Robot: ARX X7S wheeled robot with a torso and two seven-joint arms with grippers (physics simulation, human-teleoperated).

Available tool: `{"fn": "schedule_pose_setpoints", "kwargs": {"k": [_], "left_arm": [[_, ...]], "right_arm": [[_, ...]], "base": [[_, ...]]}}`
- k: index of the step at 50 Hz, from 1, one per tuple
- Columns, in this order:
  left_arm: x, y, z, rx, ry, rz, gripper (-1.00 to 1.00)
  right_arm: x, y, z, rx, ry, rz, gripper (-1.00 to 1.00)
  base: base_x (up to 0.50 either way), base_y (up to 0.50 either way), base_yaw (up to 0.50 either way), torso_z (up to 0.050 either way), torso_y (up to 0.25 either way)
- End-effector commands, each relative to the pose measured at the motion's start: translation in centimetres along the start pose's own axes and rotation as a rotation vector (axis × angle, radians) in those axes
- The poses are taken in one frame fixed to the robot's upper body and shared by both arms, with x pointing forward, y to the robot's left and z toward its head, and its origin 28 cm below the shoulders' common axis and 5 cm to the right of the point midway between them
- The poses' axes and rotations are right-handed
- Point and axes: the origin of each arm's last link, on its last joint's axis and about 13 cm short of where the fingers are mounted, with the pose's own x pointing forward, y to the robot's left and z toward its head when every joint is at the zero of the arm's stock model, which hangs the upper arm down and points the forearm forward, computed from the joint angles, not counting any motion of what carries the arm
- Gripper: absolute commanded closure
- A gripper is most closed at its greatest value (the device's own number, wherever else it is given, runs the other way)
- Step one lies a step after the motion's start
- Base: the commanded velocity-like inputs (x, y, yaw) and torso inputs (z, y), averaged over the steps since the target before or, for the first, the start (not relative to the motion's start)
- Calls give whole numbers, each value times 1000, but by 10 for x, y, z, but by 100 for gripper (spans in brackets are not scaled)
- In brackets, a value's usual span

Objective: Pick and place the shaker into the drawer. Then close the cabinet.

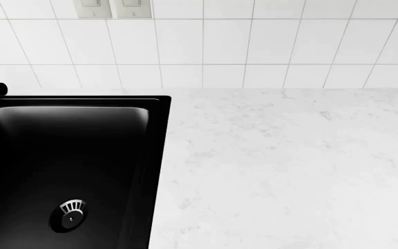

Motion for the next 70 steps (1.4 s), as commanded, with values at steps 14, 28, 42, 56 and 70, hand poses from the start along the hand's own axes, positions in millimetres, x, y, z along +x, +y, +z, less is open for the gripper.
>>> {"fn": "schedule_pose_setpoints", "kwargs": {"k": [14,28,42,56,70], "left_arm": [[-5,-8,-8,-44,40,-24,100],[-10,-8,-13,-50,58,-23,100],[-13,-6,-17,-54,69,-21,100],[-66,-1,-25,-139,160,-88,100],[-211,36,-67,-162,407,-125,100]], "right_arm": [[-10,7,32,-132,-188,-29,100],[-9,6,27,-91,-166,-26,100],[-6,10,25,-61,-159,-6,100],[-31,43,-8,-76,-48,157,100],[-135,108,-99,59,164,18,100]], "base": [[-314,1,0,0,1],[-500,1,0,0,0],[-500,1,0,0,0],[-90,0,0,0,0],[0,0,0,0,0]]}}
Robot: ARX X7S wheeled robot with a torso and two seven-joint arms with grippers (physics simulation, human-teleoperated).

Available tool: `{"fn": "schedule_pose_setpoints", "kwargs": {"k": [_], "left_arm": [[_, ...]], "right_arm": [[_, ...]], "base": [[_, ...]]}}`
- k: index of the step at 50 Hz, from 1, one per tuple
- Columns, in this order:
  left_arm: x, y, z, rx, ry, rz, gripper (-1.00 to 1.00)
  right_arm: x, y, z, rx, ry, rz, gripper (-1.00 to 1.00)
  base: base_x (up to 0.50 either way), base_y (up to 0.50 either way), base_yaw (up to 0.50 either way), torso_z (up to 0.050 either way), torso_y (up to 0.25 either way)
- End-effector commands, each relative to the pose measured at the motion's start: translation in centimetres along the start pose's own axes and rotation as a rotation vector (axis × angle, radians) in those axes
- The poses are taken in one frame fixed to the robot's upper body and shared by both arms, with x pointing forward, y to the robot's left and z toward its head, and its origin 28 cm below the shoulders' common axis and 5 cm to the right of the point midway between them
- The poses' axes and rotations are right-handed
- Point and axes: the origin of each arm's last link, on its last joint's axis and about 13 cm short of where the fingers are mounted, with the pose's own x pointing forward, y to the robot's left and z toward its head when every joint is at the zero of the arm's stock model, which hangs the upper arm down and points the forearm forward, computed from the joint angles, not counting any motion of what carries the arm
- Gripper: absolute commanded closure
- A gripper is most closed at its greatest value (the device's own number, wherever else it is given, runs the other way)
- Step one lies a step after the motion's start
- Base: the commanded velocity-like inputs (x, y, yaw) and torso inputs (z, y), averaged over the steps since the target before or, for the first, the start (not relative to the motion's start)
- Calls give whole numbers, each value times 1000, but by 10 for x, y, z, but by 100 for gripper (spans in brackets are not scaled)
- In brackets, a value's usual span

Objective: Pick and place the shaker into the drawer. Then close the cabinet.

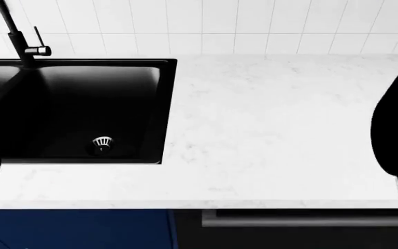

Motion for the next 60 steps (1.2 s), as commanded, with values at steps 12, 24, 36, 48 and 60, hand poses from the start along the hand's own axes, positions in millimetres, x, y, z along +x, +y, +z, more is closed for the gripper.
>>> {"fn": "schedule_pose_setpoints", "kwargs": {"k": [12,24,36,48,60], "left_arm": [[-159,45,-74,23,286,40,100],[-191,60,-104,30,398,76,100],[-214,70,-117,73,478,42,100],[-223,83,-117,112,524,-1,100],[-226,85,-114,122,540,-22,100]], "right_arm": [[-93,70,-113,267,216,29,100],[-116,83,-147,336,328,39,100],[-134,104,-172,362,439,187,100],[-157,114,-190,344,533,317,100],[-177,101,-197,326,557,325,100]], "base": [[0,0,0,0,0],[0,0,0,0,0],[0,0,0,0,0],[0,0,0,0,0],[0,0,0,0,0]]}}
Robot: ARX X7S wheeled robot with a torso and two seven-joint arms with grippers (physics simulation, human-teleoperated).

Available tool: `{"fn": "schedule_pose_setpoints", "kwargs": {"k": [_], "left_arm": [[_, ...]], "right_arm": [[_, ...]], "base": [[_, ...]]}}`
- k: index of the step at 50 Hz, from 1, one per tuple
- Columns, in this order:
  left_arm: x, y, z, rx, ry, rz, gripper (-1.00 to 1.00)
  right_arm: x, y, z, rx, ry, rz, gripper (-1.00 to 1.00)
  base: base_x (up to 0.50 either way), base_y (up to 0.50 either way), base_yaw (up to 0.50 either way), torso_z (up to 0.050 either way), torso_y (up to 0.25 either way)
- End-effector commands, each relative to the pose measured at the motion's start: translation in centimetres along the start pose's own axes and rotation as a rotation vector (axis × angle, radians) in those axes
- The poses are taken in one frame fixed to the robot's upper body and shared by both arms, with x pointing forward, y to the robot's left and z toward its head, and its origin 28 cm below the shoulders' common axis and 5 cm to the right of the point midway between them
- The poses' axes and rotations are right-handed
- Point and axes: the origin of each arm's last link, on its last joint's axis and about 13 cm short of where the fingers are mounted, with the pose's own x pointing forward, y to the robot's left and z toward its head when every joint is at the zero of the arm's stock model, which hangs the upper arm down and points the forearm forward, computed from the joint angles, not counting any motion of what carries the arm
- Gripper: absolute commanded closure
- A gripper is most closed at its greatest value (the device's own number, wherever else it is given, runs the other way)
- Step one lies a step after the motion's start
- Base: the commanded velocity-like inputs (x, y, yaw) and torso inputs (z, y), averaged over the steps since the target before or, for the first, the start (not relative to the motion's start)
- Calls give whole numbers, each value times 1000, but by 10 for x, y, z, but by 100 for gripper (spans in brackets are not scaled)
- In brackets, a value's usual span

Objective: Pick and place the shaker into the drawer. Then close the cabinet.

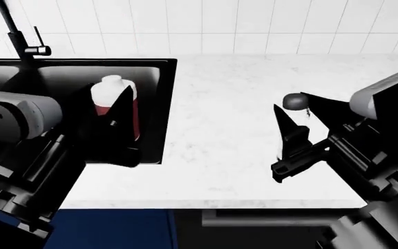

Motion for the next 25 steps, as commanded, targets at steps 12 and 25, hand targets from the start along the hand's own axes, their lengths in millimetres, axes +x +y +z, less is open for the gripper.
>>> {"fn": "schedule_pose_setpoints", "kwargs": {"k": [12,25], "left_arm": [[-9,1,-8,3,42,-26,100],[-11,4,-13,-7,54,-13,100]], "right_arm": [[-16,3,-18,7,44,18,100],[-14,6,-9,-28,-3,15,100]], "base": [[0,0,0,0,0],[0,115,0,0,0]]}}
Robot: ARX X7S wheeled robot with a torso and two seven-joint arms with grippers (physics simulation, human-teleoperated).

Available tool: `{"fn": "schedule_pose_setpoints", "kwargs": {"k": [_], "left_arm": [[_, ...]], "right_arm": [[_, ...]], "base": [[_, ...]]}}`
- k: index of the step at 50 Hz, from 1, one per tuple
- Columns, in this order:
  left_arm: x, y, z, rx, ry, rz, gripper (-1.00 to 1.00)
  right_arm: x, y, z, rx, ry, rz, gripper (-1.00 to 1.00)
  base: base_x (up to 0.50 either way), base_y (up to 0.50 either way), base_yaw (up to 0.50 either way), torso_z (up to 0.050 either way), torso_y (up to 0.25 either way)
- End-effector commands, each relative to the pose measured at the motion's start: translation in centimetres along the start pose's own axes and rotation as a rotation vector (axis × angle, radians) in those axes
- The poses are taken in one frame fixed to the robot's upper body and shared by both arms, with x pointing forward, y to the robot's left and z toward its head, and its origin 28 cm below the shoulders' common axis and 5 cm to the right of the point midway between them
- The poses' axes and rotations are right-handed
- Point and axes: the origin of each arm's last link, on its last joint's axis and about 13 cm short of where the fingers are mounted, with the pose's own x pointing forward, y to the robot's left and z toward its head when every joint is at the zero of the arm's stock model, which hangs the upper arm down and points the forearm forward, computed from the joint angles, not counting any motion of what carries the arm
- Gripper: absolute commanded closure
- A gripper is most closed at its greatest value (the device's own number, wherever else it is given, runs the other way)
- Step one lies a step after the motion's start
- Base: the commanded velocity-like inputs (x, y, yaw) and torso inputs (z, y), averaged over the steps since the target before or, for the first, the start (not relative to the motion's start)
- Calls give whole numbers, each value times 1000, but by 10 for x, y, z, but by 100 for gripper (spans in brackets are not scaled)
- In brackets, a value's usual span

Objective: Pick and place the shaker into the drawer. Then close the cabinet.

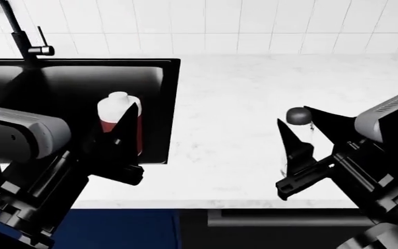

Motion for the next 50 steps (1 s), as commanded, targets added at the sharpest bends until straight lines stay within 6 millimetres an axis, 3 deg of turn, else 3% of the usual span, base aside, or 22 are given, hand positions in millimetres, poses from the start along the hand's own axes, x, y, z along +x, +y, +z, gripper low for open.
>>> {"fn": "schedule_pose_setpoints", "kwargs": {"k": [1,50], "left_arm": [[-2,2,-4,-11,8,14,100],[-5,6,-10,-11,20,14,100]], "right_arm": [[1,3,2,-17,-12,8,100],[6,16,1,-8,-9,35,100]], "base": [[1,500,0,0,0],[-1,500,0,0,0]]}}
